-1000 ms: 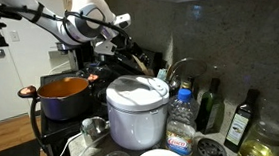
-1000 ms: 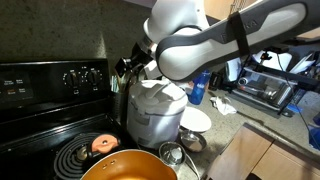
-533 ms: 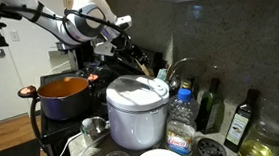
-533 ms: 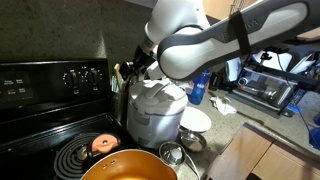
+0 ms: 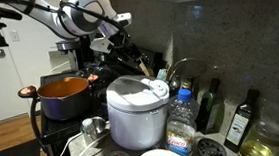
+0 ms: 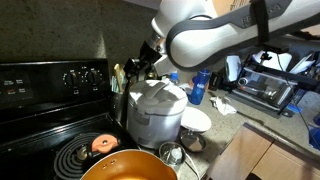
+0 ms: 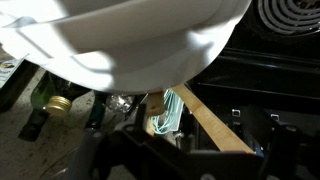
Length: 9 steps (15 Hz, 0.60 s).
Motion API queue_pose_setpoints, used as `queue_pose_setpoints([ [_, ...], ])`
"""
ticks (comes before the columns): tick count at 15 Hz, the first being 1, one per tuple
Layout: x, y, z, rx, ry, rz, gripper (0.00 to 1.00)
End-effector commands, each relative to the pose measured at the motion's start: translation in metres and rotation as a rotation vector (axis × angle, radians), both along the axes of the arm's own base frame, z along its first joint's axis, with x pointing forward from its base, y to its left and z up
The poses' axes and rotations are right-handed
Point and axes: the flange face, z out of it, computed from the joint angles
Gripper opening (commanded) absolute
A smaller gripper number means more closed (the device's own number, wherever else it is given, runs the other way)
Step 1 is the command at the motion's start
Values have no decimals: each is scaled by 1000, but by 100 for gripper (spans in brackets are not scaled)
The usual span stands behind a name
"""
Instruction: Remove the wooden spatula from the pot and place it in the cutlery holder
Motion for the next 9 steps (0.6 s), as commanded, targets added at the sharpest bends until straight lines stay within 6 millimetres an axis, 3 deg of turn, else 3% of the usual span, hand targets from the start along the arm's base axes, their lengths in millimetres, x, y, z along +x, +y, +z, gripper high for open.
queue_pose_setpoints([
  [1, -14, -5, 7, 41, 63, 65, 100],
  [3, -17, -4, 2, 52, 97, 80, 100],
  [9, -33, -11, 11, 8, 132, 131, 100],
])
